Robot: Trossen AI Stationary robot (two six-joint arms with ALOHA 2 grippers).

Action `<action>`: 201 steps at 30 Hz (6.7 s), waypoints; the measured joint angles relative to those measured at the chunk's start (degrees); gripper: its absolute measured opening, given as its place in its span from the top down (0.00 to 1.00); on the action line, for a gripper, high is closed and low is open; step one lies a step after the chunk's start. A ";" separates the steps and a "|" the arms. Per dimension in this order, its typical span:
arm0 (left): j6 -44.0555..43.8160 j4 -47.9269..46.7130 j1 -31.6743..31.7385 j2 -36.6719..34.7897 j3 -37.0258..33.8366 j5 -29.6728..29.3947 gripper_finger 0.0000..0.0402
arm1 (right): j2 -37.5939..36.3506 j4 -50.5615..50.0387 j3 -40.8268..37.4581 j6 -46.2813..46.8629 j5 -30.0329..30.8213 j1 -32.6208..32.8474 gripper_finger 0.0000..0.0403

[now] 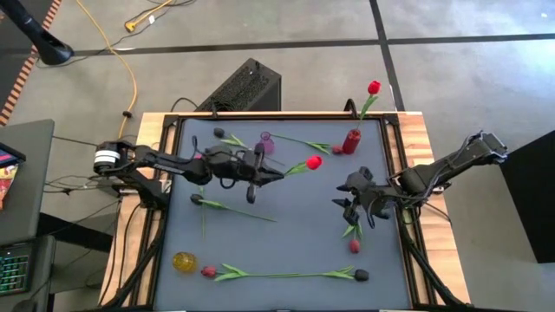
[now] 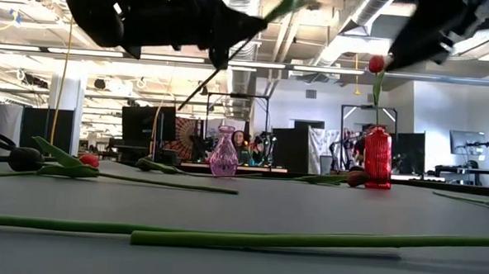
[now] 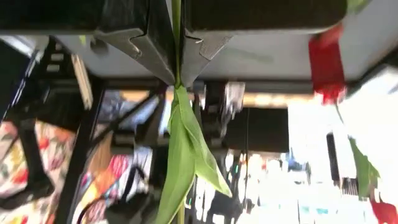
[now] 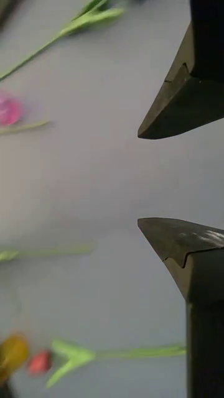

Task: Sort flowers into vase by color
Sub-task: Put the right red flower into the red vase, then put the red flower into the red vase

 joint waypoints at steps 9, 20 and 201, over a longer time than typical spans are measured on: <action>-4.78 10.02 -0.19 0.00 0.03 -2.09 1.00 | 7.32 33.47 0.00 -26.00 0.16 -3.85 0.39; -2.99 8.11 -1.28 0.02 0.03 -1.39 1.00 | 10.88 50.42 0.00 -34.32 -9.98 -10.95 0.39; 9.57 -32.53 -1.08 -13.93 0.07 -20.82 0.44 | -7.19 -25.08 8.31 -18.62 -9.10 -52.60 0.35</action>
